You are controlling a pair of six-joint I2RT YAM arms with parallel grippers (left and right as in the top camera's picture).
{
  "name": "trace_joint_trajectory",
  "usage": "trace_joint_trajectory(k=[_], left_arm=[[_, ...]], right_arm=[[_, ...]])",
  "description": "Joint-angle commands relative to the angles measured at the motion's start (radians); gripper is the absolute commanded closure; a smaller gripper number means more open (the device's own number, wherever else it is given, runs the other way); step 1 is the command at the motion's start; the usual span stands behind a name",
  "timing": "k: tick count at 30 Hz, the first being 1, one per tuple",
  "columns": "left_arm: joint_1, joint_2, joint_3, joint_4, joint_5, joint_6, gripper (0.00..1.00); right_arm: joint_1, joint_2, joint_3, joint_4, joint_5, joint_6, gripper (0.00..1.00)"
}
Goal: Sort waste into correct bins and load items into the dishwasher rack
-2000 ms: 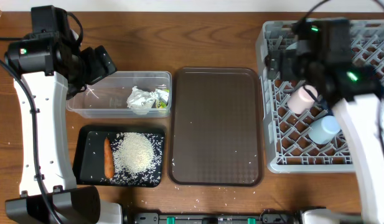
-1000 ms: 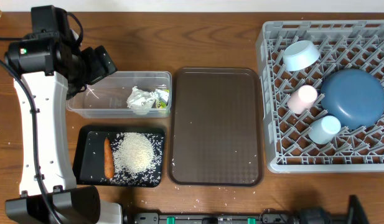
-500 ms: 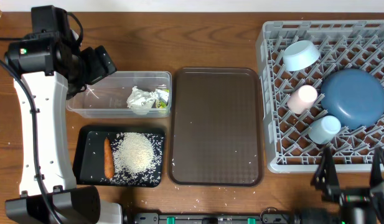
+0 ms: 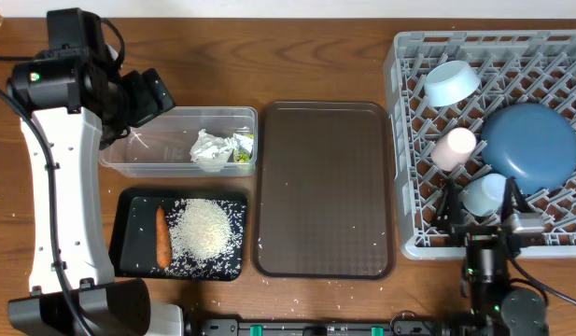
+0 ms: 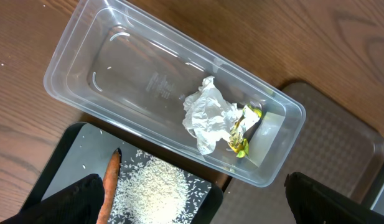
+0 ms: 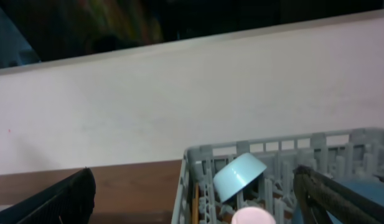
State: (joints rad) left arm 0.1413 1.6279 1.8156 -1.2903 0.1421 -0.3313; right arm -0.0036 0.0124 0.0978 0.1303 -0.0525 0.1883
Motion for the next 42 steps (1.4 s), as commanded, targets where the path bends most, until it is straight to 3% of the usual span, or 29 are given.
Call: trace_joint_trajectory(k=[1, 15, 42], left_arm=[[0.004, 0.001, 0.01, -0.003, -0.013, 0.017, 0.05], [0.004, 0.001, 0.01, -0.003, -0.013, 0.017, 0.05], [0.004, 0.001, 0.01, -0.004, -0.012, 0.017, 0.05]], right_arm=[[-0.006, -0.007, -0.068, 0.074, -0.003, 0.028, 0.01], [0.011, -0.007, -0.093, -0.204, 0.01, -0.085, 0.01], [0.024, -0.007, -0.093, -0.202, 0.011, -0.085, 0.01]])
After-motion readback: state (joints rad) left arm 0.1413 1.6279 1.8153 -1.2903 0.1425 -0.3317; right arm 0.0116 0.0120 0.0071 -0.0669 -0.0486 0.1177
